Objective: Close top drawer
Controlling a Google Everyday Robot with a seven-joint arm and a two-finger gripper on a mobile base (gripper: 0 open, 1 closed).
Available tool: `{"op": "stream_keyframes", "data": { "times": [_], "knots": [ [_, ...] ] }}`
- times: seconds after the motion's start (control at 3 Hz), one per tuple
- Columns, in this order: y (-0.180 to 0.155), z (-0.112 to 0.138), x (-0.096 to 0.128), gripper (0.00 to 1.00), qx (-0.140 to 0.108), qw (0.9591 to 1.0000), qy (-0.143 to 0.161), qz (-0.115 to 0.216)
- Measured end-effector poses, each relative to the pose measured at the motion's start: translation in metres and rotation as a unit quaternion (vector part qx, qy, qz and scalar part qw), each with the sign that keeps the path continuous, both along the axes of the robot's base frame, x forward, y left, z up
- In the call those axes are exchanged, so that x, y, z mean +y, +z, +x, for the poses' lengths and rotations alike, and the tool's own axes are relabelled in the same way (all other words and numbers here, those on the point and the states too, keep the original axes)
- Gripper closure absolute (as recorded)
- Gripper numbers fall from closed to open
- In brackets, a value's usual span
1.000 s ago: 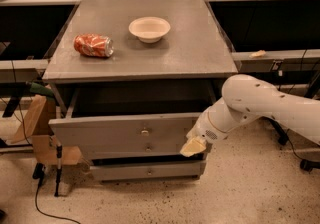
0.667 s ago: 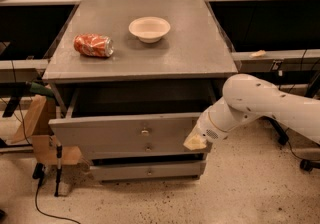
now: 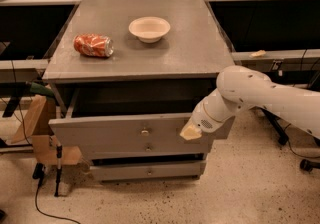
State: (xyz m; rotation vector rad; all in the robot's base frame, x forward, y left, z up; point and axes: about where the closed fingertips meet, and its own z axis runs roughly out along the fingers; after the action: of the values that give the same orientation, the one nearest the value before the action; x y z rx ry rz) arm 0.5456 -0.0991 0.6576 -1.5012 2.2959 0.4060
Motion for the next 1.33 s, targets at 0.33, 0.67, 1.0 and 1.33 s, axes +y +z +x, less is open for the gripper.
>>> {"op": "stream_keyframes", "data": {
  "times": [0.33,0.67,1.0,1.33],
  "knots": [
    [0.007,0.015,0.008,0.81,-0.022,0.9997,-0.005,0.004],
    [0.013,0.024,0.010,0.58,-0.041,0.9990,-0.015,0.008],
    [0.019,0.030,0.009,0.35,-0.054,0.9982,-0.024,0.012],
    [0.024,0.033,0.008,0.11,-0.062,0.9975,-0.029,0.016]
  ]
}}
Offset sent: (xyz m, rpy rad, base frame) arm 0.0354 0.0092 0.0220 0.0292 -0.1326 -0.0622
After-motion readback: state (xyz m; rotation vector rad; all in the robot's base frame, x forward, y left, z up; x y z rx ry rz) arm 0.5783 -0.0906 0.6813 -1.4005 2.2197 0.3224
